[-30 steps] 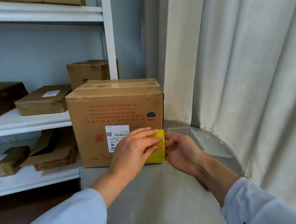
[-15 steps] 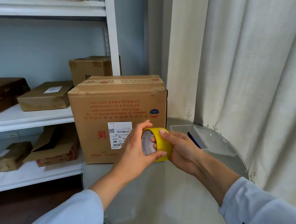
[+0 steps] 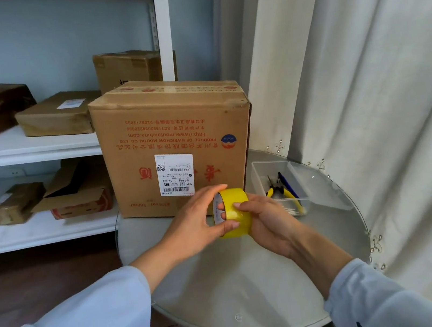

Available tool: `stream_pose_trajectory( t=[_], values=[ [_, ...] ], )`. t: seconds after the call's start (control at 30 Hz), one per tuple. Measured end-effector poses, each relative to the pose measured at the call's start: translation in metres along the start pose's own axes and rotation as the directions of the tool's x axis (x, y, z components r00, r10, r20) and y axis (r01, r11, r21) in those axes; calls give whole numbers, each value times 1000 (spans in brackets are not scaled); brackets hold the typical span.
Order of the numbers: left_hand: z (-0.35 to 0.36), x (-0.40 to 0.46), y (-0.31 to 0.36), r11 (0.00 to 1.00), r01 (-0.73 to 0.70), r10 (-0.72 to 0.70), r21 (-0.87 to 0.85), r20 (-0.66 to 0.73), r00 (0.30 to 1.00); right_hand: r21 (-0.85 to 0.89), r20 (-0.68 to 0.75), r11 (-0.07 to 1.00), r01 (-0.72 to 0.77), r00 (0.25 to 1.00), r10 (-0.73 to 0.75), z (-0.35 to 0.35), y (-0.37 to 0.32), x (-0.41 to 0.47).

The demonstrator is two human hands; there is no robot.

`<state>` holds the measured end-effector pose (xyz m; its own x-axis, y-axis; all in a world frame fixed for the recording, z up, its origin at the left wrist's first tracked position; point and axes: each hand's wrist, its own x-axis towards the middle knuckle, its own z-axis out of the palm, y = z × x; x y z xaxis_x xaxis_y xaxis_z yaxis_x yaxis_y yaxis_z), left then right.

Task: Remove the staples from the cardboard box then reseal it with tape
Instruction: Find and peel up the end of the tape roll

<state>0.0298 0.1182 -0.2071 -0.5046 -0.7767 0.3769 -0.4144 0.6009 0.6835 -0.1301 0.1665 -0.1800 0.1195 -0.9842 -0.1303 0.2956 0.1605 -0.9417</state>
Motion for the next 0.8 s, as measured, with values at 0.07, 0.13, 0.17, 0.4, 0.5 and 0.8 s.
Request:
stream_pose_trajectory(
  t=[0.07, 0.13, 0.17, 0.4, 0.5, 0.8],
  values=[
    [10, -5, -9, 1000, 26, -27, 7, 17, 999, -29, -54, 999, -30, 998, 28, 0, 10, 1],
    [20, -11, -18, 999, 33, -34, 29, 40, 999, -60, -130, 995, -75, 989, 67, 2, 21, 1],
    [25, -14, -21, 999, 34, -36, 40, 55, 998, -70, -159, 994, -88, 984, 76, 2, 27, 1],
    [25, -6, -26, 997, 64, -69, 49, 96, 993, -74, -287, 996, -57, 957, 33, 5, 34, 6],
    [24, -5, -30, 995, 81, -86, 56, 106, 991, -92, -281, 995, -44, 959, 17, 5, 36, 9],
    [27, -11, -30, 996, 87, -87, 11, 85, 993, -66, -232, 997, -47, 972, 30, -1, 43, 8]
  ],
)
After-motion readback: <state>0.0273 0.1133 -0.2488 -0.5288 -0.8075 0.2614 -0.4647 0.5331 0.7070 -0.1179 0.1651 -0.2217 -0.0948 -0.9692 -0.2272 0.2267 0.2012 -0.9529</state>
